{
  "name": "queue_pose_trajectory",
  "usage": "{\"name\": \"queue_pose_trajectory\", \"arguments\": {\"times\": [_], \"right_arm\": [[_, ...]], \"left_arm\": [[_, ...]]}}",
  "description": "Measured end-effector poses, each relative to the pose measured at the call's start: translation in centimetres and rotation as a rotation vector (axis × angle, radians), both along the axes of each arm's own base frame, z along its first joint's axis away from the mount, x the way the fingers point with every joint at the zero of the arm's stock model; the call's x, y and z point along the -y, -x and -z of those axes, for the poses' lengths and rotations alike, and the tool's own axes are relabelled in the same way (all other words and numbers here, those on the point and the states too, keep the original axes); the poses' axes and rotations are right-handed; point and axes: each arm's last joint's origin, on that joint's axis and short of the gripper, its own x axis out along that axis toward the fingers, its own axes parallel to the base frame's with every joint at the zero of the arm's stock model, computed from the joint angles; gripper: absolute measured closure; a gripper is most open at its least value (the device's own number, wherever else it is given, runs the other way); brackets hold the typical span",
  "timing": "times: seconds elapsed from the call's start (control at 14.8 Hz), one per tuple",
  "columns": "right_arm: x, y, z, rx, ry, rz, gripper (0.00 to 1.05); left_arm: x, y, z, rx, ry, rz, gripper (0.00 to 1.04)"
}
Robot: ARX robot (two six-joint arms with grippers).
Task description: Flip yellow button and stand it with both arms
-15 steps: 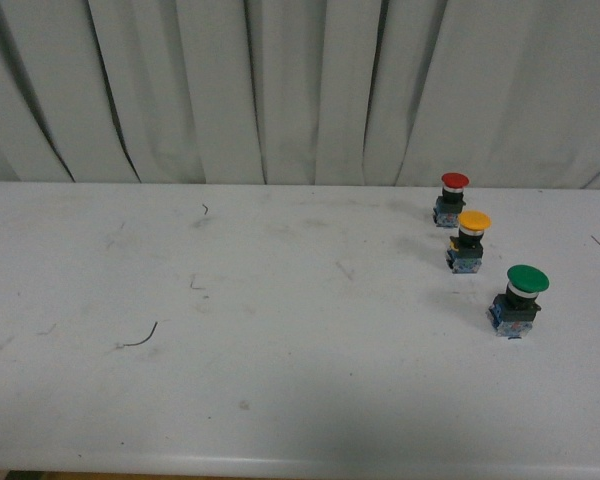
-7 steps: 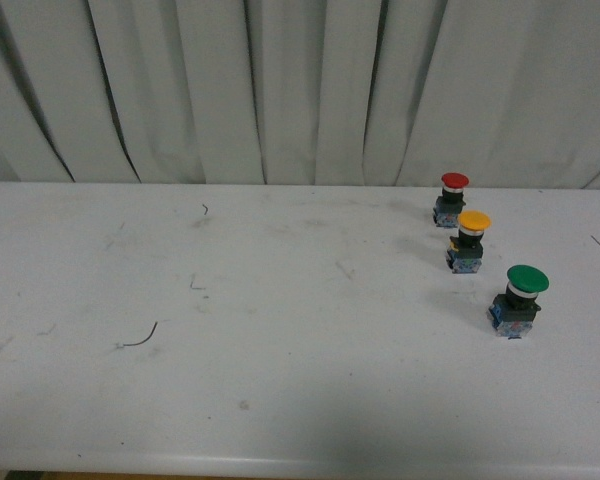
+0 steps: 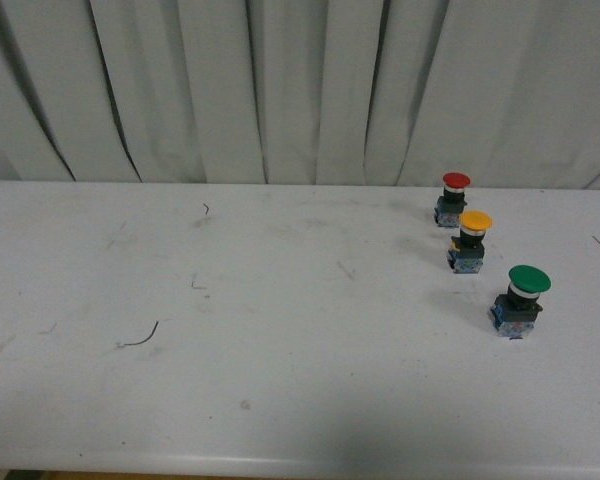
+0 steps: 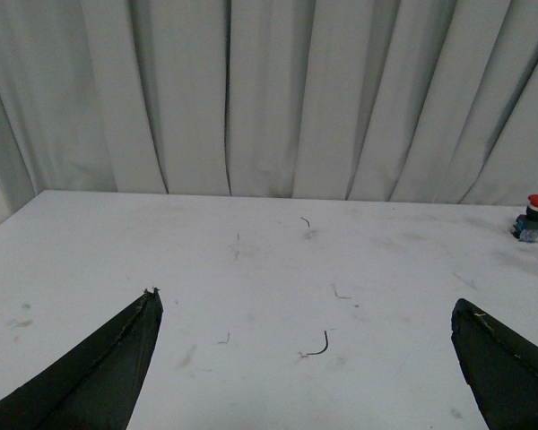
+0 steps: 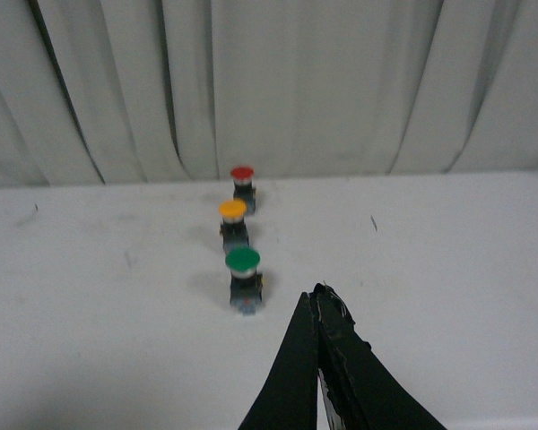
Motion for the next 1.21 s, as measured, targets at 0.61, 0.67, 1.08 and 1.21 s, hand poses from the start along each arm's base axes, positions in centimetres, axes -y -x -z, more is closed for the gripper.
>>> {"name": "queue_pose_trajectory", "arguments": {"times": [0.61, 0.67, 1.08, 1.21], "right_arm": [[0.0, 0.34, -0.36, 0.048, 0.0, 0.0, 0.65], [0.0, 0.34, -0.36, 0.048, 0.0, 0.0, 0.53], [0.0, 0.34, -0.36, 0.048, 0.0, 0.0, 0.07], [0.0, 0.34, -0.36, 0.048, 0.0, 0.001, 0.06]], "left_arm": [[0.0, 0.0, 0.0, 0.0, 0.0, 0.0, 0.07], [0.0, 0.0, 0.0, 0.0, 0.0, 0.0, 0.07], [0.0, 0.0, 0.0, 0.0, 0.0, 0.0, 0.07], [0.0, 0.0, 0.0, 0.0, 0.0, 0.0, 0.07]]}}
